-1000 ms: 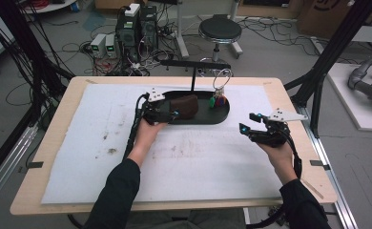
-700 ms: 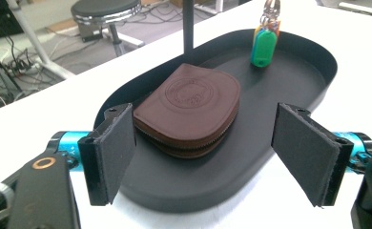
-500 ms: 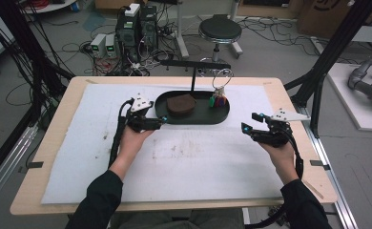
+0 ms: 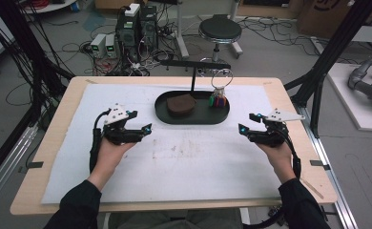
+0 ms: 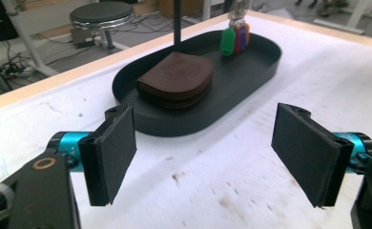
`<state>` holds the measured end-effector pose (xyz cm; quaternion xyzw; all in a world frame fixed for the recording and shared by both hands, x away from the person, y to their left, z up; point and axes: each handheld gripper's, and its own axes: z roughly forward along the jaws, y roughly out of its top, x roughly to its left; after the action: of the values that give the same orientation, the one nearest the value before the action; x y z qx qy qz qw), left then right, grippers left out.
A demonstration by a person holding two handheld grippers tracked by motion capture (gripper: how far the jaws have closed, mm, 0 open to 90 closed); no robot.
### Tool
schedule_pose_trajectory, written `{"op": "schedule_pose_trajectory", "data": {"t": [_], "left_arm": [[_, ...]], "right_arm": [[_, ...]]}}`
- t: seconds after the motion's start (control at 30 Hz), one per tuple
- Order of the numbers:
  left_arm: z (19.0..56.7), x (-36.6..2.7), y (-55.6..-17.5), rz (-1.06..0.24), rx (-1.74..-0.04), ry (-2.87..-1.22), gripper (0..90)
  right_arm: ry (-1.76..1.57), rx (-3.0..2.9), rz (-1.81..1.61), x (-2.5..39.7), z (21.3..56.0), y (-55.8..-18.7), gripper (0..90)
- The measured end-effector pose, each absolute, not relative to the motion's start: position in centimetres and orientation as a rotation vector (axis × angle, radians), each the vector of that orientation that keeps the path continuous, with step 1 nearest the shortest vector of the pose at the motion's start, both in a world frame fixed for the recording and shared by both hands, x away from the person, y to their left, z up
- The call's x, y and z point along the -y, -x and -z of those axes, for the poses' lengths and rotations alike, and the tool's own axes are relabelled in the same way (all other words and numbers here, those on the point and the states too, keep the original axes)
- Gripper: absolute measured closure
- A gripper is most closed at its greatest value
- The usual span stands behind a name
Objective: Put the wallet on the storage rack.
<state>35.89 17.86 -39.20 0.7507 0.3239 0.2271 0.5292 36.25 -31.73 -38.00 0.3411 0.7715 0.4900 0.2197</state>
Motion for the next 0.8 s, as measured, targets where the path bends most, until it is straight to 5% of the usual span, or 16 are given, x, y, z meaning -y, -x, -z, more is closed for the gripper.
{"op": "schedule_pose_trajectory", "data": {"t": [0.8], "left_arm": [[40.2,-21.2,-35.0,-0.510,-0.756,-1.708,26.5]], "right_arm": [[-1.014,-2.144,-1.383,33.2,39.1,-35.7,28.4]]}}
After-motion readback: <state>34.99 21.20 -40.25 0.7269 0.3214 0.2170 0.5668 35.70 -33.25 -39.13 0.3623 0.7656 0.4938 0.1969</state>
